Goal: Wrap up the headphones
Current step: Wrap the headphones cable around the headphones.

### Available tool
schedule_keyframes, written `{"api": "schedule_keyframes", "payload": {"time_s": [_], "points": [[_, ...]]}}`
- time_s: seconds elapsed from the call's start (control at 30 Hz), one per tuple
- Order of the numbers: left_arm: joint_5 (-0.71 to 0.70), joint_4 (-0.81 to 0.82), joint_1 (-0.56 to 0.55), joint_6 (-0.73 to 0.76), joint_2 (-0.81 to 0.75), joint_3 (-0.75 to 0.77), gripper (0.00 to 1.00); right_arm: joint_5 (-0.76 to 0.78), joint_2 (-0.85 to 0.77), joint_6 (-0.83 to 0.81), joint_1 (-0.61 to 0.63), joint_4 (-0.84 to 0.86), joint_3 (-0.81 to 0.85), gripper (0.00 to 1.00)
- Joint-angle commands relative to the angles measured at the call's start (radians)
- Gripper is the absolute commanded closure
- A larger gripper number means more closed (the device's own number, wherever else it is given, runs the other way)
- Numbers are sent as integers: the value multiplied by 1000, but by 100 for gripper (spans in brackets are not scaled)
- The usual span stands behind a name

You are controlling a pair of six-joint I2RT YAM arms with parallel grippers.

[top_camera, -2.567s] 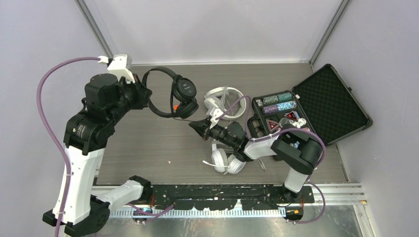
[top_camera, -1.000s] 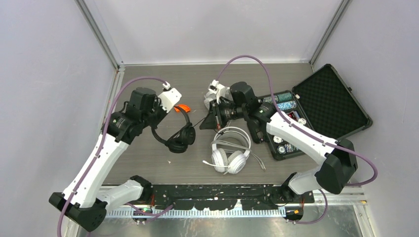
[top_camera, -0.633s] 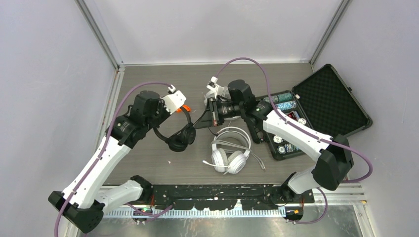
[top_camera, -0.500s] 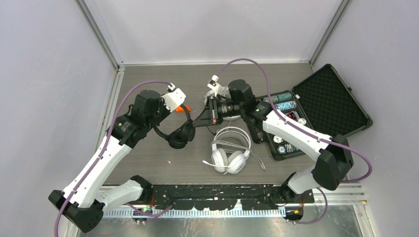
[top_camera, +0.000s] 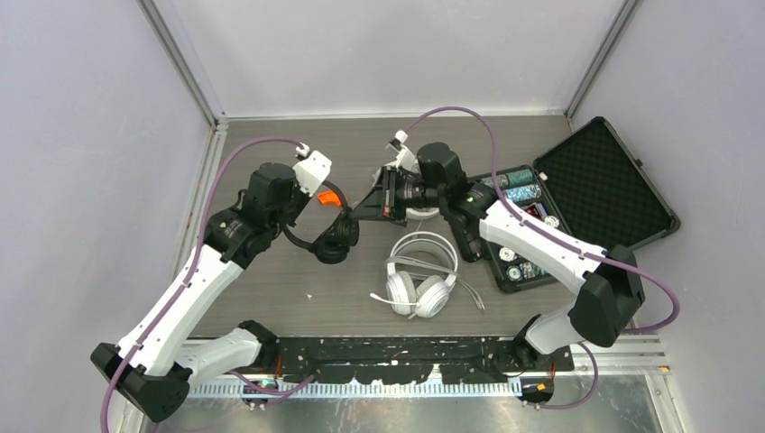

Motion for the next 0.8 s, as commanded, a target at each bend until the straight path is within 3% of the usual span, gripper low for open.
{"api": "schedule_keyframes", "payload": {"time_s": [0.0,0.1,0.37,0.77], "points": [[-43,88,-2,-123,13,-14,100,133,28,-11,28,-45,130,89],[-61,101,-2,-165,29,-15,100,191,67,-66,47,-147,204,94],[-90,77,-2,-286,38,-6,100,373,150,-193,134,-397,371,89],[-128,48,-2,-441,53,0,100,501,218,-231,203,-507,491,82]]}}
